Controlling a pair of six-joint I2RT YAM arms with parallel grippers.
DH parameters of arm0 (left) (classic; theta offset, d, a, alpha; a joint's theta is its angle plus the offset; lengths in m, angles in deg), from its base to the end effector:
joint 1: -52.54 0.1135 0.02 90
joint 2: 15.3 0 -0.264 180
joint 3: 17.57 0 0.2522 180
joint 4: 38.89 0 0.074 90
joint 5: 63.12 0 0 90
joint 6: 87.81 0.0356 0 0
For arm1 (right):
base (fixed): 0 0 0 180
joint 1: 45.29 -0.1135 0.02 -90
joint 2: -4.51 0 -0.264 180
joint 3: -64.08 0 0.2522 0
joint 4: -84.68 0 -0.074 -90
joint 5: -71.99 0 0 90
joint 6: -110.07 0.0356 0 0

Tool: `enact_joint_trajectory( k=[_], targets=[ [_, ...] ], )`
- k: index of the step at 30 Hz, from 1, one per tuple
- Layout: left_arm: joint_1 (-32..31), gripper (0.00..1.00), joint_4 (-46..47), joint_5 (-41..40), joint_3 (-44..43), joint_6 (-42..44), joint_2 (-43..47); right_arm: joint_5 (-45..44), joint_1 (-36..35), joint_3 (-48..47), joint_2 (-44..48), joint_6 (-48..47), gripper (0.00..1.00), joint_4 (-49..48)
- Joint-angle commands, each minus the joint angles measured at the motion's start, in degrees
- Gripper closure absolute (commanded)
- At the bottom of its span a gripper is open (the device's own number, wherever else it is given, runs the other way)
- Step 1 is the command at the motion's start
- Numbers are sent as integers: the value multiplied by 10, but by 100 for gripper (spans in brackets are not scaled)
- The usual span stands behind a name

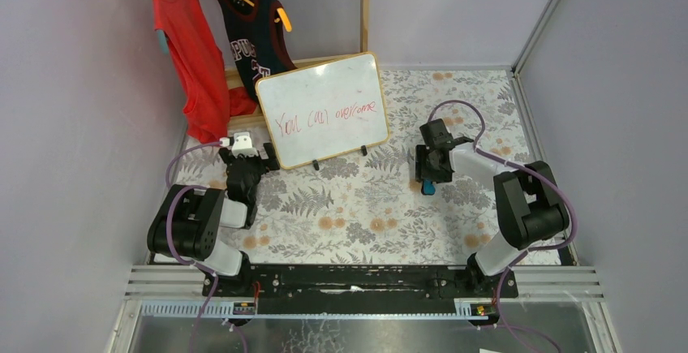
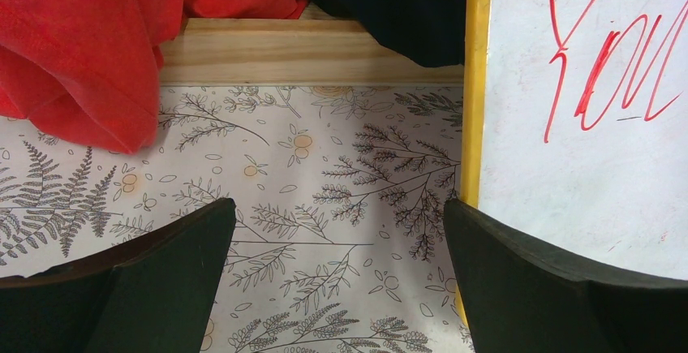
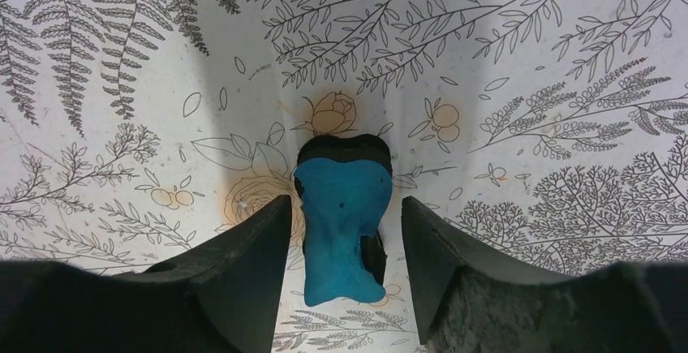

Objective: Erase the whiteboard

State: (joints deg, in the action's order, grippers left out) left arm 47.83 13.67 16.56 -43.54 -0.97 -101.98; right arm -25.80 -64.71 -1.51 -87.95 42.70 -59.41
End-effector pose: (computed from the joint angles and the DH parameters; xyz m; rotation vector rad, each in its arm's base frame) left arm 0.2357 -0.0130 0.1416 -0.1105 1.7074 0.0522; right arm 0.2905 0.0973 0.1661 0.1179 2.6477 0.0618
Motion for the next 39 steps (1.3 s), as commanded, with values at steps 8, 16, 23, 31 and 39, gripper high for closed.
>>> enact_joint_trajectory(
  k=[8, 16, 23, 31, 39],
  targets=[
    [4, 0, 31, 4, -10, 2, -3, -2, 1, -20, -8, -2, 47, -17],
    [3, 0, 31, 4, -10, 3, -3, -12, 1, -10, 7, -2, 47, -9],
    [4, 0, 31, 4, -9, 3, -4, -20, 1, 6, 34, -2, 54, -3],
    [3, 0, 31, 4, -10, 2, -4, -13, 1, 5, 33, -4, 67, -2],
    [4, 0, 31, 3, -9, 3, -4, 7, 1, 18, 45, 0, 84, -10]
  ],
)
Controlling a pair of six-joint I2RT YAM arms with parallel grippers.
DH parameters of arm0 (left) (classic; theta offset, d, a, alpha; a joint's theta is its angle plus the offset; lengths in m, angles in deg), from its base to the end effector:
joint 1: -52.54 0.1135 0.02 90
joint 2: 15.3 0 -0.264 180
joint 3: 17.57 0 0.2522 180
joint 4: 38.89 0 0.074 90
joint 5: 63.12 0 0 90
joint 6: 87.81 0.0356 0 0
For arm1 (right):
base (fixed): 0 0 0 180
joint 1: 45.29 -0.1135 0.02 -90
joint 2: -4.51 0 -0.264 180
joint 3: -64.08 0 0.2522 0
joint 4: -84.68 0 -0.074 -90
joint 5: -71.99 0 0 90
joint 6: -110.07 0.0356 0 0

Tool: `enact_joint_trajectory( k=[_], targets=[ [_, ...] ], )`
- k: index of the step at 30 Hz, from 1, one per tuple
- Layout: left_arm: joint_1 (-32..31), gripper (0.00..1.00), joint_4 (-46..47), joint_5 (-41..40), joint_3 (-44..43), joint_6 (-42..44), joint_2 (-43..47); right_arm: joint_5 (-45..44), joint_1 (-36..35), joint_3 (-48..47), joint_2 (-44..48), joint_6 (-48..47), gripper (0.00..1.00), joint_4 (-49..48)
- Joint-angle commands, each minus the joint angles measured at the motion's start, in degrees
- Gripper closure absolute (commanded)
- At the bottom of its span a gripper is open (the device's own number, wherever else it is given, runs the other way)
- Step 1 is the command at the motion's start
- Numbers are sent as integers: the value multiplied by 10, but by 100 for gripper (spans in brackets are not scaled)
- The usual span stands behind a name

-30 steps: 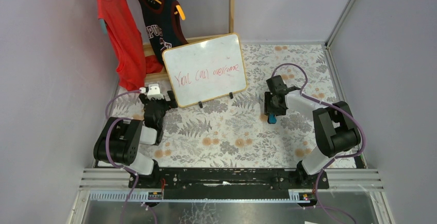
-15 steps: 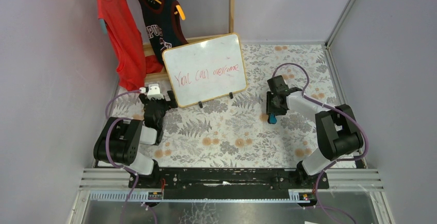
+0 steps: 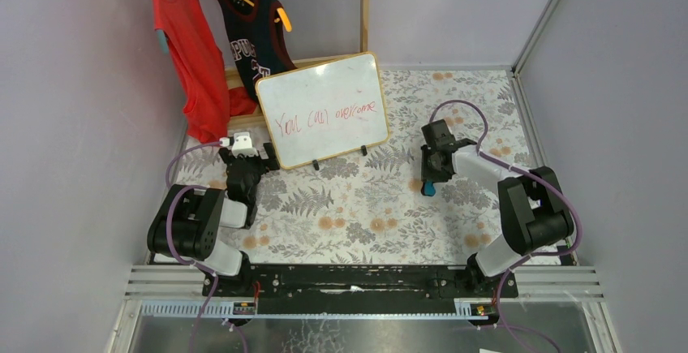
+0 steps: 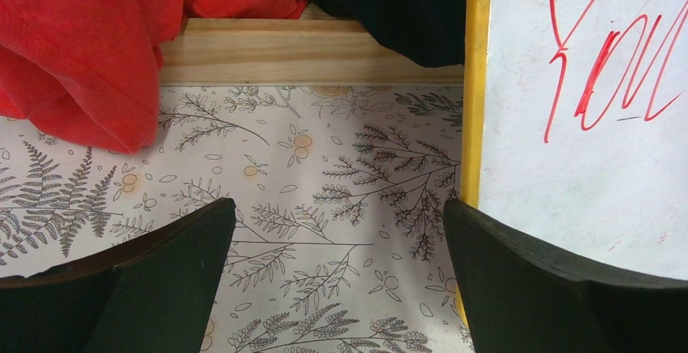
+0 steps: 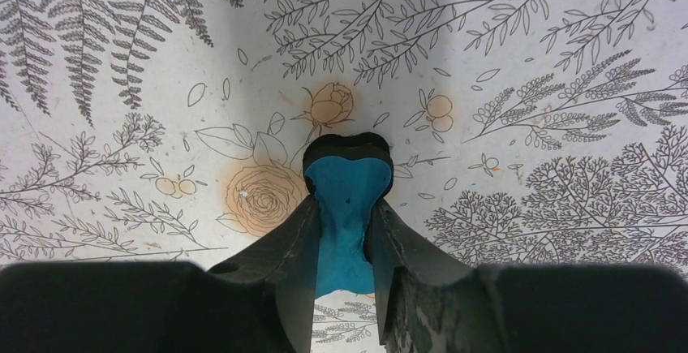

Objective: Erase the whiteboard

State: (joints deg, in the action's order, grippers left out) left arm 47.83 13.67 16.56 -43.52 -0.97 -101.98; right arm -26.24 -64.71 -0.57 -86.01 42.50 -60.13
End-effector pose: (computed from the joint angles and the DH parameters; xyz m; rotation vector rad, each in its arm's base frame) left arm 0.2357 -0.0130 0.1416 -0.1104 1.7078 0.0522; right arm 0.2867 0.0957 0.1719 0.1174 2.6171 0.0654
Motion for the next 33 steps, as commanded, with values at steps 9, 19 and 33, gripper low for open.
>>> enact_joint_trajectory(
  k=[9, 19, 33],
  targets=[
    [4, 0, 31, 4, -10, 3, -4, 26, 1, 45, 98, 10, 100, -2],
    [3, 0, 31, 4, -10, 3, -4, 39, 1, 77, 169, 8, 100, 6],
    [17, 50, -247, 52, -109, 35, 94, 82, -79, 172, 325, 77, 100, -22]
  ],
)
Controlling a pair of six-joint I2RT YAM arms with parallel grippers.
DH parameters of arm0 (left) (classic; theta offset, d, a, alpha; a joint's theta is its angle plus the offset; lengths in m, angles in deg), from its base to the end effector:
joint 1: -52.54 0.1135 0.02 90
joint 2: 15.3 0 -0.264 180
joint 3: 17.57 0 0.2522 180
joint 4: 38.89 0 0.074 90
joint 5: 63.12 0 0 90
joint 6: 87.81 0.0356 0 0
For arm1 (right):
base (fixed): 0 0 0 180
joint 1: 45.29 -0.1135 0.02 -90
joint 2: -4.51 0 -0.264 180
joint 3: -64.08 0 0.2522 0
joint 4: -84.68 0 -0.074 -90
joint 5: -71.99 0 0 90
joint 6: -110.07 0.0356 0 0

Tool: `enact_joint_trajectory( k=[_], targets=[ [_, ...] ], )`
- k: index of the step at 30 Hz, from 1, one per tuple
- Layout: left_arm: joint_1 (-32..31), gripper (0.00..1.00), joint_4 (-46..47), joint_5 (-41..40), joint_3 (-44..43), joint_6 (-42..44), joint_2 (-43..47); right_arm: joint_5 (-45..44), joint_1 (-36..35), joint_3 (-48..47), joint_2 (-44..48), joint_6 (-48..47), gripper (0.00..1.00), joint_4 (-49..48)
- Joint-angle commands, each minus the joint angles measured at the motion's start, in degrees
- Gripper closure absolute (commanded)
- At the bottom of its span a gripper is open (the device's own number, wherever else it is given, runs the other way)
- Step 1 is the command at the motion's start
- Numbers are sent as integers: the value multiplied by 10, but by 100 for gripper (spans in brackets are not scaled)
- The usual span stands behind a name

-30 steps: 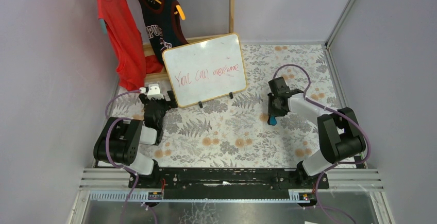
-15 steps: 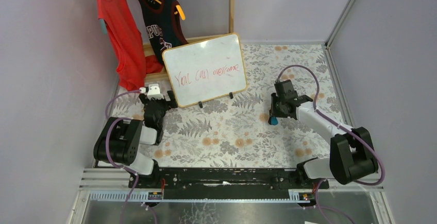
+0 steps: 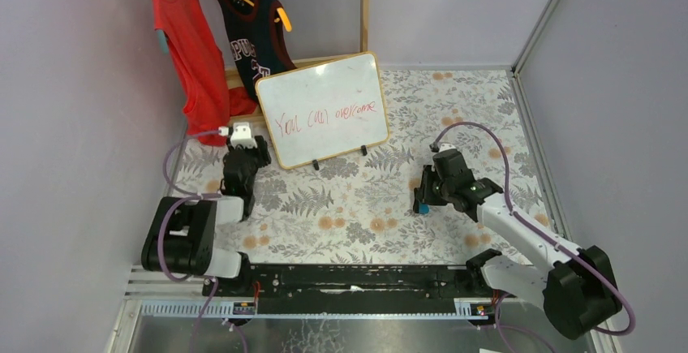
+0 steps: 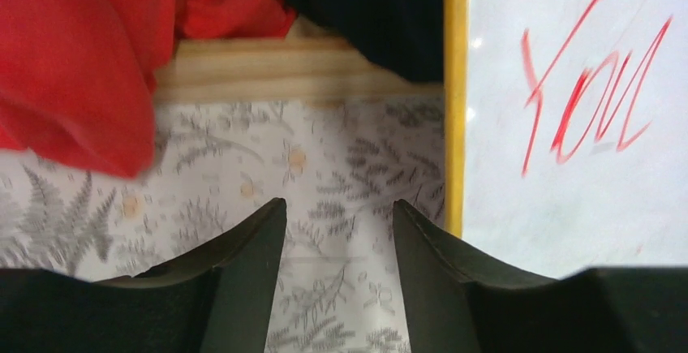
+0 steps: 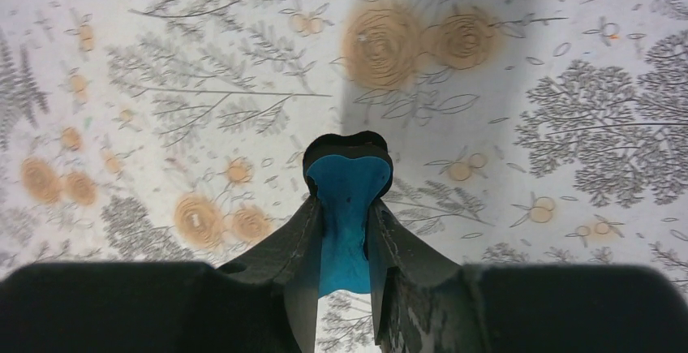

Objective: Erase the whiteboard

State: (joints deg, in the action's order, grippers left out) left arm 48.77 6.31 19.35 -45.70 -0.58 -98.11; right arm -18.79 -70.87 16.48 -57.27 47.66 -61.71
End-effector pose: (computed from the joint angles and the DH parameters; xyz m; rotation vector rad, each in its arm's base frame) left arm 0.2404 -0.0112 0.1516 -0.0814 1.7330 0.0301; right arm 0.1926 0.0917 0.2032 0.0493 2.4457 0.4076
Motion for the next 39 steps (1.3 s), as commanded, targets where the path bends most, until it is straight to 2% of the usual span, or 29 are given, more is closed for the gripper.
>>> enact_joint_trajectory(
  k=[1, 3, 6, 8, 11, 14, 16, 20, 34, 39],
  targets=[
    [12, 51, -222, 24, -113, 38, 63, 11, -18, 3, 48, 29, 100, -4],
    [40, 59, -300, 67, -156, 44, 73, 14, -19, 3, 67, 34, 100, -3],
    [109, 72, -382, 224, -208, 36, 81, 17, -20, 1, 86, 39, 100, -1],
    [166, 77, -428, 338, -241, 34, 75, 16, -20, -4, 87, 37, 100, 3],
    [232, 74, -470, 492, -286, 42, 48, 18, -21, -7, 84, 34, 100, 6],
    [262, 64, -553, 595, -344, 88, 5, 20, -23, -10, 79, 33, 100, 6],
    [264, 56, -605, 629, -381, 115, -20, 18, -23, -13, 76, 31, 100, 5],
    [264, 53, -627, 669, -400, 127, -44, 17, -24, -17, 70, 29, 100, 3],
    [264, 45, -566, 738, -463, 77, -100, 27, -26, -5, 55, 32, 100, -28],
    [264, 44, -509, 747, -478, 26, -121, 39, -27, 0, 51, 30, 100, -49]
  ],
)
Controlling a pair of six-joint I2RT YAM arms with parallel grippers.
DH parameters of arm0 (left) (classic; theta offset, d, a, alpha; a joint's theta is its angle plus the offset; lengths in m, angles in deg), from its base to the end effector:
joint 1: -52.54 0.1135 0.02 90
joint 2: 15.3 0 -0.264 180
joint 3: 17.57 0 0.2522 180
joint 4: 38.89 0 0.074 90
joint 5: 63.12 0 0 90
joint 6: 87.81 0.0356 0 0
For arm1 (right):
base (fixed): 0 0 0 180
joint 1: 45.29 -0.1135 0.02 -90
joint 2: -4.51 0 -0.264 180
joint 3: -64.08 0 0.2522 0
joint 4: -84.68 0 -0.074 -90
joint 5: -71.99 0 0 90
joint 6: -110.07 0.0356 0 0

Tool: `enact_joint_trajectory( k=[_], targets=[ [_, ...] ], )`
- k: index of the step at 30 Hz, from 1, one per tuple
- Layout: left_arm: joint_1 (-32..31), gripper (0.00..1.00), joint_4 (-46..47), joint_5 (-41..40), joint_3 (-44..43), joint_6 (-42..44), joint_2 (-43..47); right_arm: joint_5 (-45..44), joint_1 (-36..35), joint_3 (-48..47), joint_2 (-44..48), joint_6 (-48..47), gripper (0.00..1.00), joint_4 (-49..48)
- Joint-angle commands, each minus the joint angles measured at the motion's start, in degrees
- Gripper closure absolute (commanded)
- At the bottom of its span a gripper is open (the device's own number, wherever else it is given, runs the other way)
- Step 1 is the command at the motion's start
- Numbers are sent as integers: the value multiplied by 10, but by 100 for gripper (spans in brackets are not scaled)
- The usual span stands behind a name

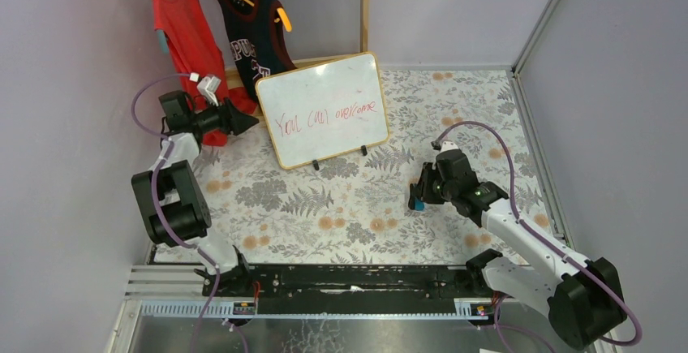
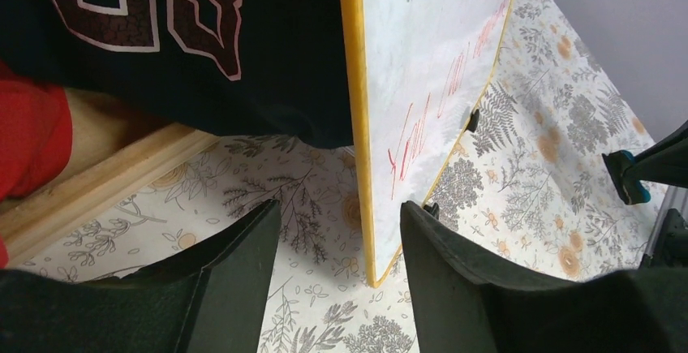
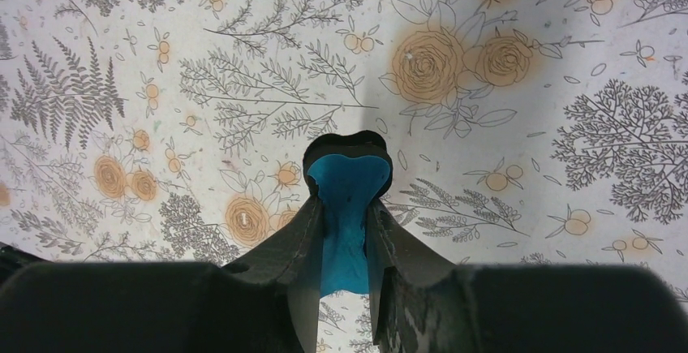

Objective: Erase the whiteboard

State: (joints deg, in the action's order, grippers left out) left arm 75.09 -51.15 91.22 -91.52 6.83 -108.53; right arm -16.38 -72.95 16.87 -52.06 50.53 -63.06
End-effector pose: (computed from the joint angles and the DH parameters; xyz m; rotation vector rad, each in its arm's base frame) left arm 0.3348 0.1043 0.2470 0.3414 1.8537 -0.8531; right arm 0.1814 0.0962 0.2200 0.0426 2.3602 0.5444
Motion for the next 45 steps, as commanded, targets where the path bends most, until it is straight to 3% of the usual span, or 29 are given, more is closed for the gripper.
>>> enact_joint_trajectory(
  k=[1, 12, 34, 45],
  targets=[
    [1, 44, 76, 31, -23, -59, -21, 15, -6, -4, -1, 1, 100, -36],
    [-2, 43, 212, 31, -43, -178, -58, 12, -6, 3, 11, -5, 100, -32],
    [-63, 46, 253, 24, -102, -237, -110, 15, -6, -1, -17, -7, 100, -39],
    [-77, 55, 288, 38, -108, -277, -118, 11, -6, -4, -27, -10, 100, -41]
  ],
)
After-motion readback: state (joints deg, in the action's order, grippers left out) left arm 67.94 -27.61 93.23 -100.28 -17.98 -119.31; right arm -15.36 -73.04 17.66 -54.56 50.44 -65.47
